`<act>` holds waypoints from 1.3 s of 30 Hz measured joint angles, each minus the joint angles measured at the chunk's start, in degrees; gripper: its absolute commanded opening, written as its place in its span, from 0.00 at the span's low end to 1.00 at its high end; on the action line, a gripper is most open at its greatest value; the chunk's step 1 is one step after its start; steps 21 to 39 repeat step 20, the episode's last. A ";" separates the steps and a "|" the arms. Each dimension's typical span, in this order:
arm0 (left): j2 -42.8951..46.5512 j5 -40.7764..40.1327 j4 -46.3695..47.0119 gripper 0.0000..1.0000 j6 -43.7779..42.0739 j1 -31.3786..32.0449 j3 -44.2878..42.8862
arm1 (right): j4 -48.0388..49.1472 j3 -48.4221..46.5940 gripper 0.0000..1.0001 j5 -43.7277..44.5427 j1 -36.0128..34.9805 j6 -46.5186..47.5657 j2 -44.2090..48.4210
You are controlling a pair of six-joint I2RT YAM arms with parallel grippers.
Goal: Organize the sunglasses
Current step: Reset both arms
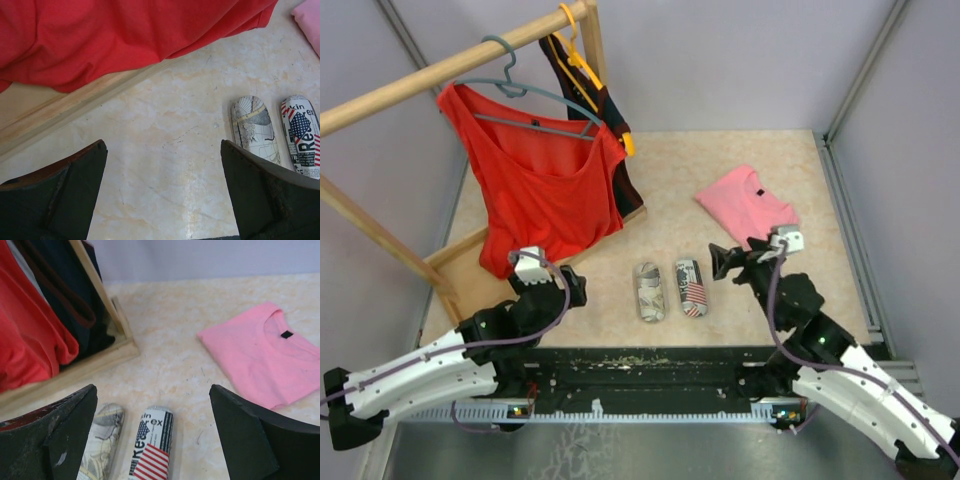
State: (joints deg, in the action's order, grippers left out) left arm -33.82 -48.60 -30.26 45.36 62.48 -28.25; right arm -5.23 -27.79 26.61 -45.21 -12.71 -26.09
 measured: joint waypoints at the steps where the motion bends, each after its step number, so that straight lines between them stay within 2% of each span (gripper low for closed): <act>1: 0.22 -0.33 0.02 1.00 0.00 0.00 0.00 | 0.04 0.83 0.94 1.20 0.02 -0.42 3.34; 5: 2.23 -2.14 0.48 1.00 -0.02 0.00 0.68 | -0.31 3.26 0.95 6.12 0.02 -2.16 13.14; 11: 6.91 -5.66 1.14 1.00 -0.11 0.00 2.91 | -3.54 5.35 0.95 12.26 0.02 -5.38 18.82; 20: 8.87 -7.65 2.45 1.00 -1.46 0.00 4.09 | -11.43 5.38 0.96 17.09 0.02 -10.01 22.71; 39: 8.87 -7.65 2.45 1.00 -1.46 0.00 4.09 | -11.43 5.38 0.96 17.09 0.02 -10.01 22.71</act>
